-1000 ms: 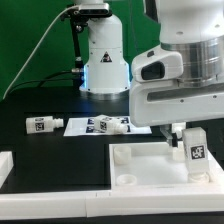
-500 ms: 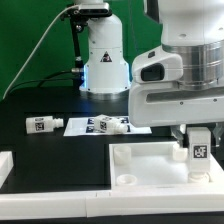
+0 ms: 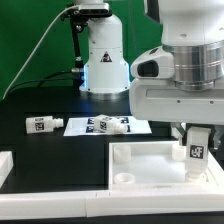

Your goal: Assemble one leg

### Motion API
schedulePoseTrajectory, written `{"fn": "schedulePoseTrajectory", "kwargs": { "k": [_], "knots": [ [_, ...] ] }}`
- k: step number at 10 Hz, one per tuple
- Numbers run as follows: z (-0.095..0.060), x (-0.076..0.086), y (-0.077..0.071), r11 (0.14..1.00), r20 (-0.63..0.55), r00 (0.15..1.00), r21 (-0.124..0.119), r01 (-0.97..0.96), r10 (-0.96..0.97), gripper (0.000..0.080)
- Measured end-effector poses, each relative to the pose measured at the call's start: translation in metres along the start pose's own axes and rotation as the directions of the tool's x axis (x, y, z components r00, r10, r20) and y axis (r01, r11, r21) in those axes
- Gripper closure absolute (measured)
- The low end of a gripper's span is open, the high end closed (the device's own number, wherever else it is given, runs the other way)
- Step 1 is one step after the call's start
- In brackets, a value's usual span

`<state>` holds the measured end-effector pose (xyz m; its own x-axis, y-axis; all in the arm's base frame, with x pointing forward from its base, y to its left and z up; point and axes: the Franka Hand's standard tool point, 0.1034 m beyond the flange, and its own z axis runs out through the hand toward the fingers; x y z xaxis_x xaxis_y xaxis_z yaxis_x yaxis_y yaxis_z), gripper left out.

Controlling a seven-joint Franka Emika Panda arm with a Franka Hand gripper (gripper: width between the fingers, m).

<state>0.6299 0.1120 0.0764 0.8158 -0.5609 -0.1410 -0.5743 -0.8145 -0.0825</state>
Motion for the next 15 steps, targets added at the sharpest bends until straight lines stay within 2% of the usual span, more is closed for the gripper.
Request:
{"fn": "schedulePoseTrajectory", "kwargs": {
  "k": [1,2,5,7,9,10,11,12,13,14,15],
  "knots": [
    [-0.0003,0.0028,-0.0004,0.993,0.007,0.993,0.026,-0.118,0.118,0.0515],
    [-0.0006,0.0041,-0.0019,0.973,0.006,0.974,0.042,-0.227,0.227,0.0514],
    [0.0001,0.0035,-0.0082,0.866,0.008,0.868,0.061,-0.496,0.496,0.0514],
    [0.0,0.0054,-0.0088,0.77,0.023,0.774,0.09,-0.632,0.632,0.0514],
    [0.0002,0.0048,-0.0103,0.699,0.032,0.703,0.088,-0.71,0.71,0.0514],
    [0.0005,0.0048,-0.01,0.704,0.03,0.708,0.087,-0.705,0.705,0.0442],
    [0.0006,0.0035,-0.0089,0.757,0.024,0.76,0.08,-0.649,0.649,0.0256],
    [0.0003,0.0016,-0.0078,0.808,0.023,0.811,0.072,-0.584,0.584,0.0256],
    [-0.0003,0.0031,-0.0065,0.861,0.015,0.864,0.075,-0.502,0.503,0.0171],
    [-0.0012,0.0033,-0.0046,0.932,-0.008,0.934,0.067,-0.356,0.357,0.0156],
    [-0.0034,-0.0004,-0.0038,0.96,-0.03,0.961,0.055,-0.273,0.275,0.0156]
  ]
}}
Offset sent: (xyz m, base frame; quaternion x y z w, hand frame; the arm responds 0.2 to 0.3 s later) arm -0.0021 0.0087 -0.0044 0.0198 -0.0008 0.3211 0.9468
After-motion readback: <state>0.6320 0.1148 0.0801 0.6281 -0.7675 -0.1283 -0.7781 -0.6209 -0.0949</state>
